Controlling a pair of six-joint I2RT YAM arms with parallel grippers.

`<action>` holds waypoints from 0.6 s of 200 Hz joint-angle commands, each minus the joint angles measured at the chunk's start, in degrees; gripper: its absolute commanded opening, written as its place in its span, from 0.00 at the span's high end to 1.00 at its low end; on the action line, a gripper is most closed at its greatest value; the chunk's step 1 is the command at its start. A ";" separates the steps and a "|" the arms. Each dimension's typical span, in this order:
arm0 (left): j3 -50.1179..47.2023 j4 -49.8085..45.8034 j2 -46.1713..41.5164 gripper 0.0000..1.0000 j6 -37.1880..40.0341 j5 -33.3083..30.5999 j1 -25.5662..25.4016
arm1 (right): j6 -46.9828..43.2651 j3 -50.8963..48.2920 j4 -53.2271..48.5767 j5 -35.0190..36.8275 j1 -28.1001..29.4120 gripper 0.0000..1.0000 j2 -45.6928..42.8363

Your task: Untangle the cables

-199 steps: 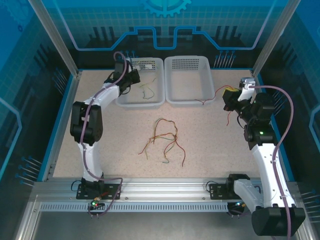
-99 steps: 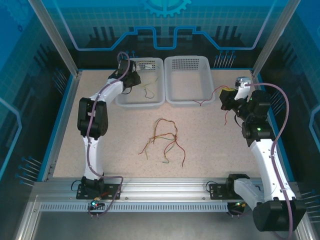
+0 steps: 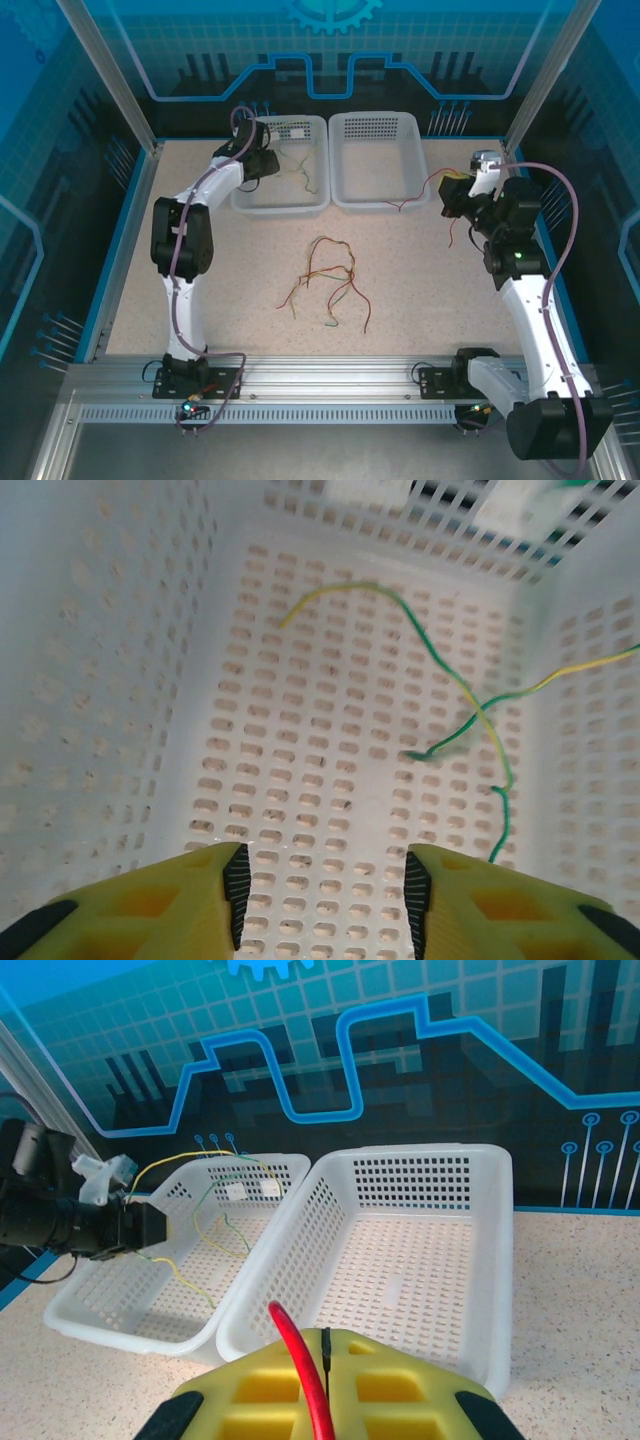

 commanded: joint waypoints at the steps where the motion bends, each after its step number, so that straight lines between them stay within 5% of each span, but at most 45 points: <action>1: -0.91 0.28 -7.04 0.52 0.87 -1.58 0.18 | 0.36 2.78 0.42 -0.66 0.83 1.00 0.77; 72: -19.01 8.56 -27.05 0.48 1.89 -1.78 -1.39 | 1.81 7.33 2.94 0.05 1.66 1.00 5.88; 120: -40.96 20.28 -47.76 0.48 7.13 -8.90 -17.42 | 4.21 12.56 9.37 2.26 2.68 1.00 16.12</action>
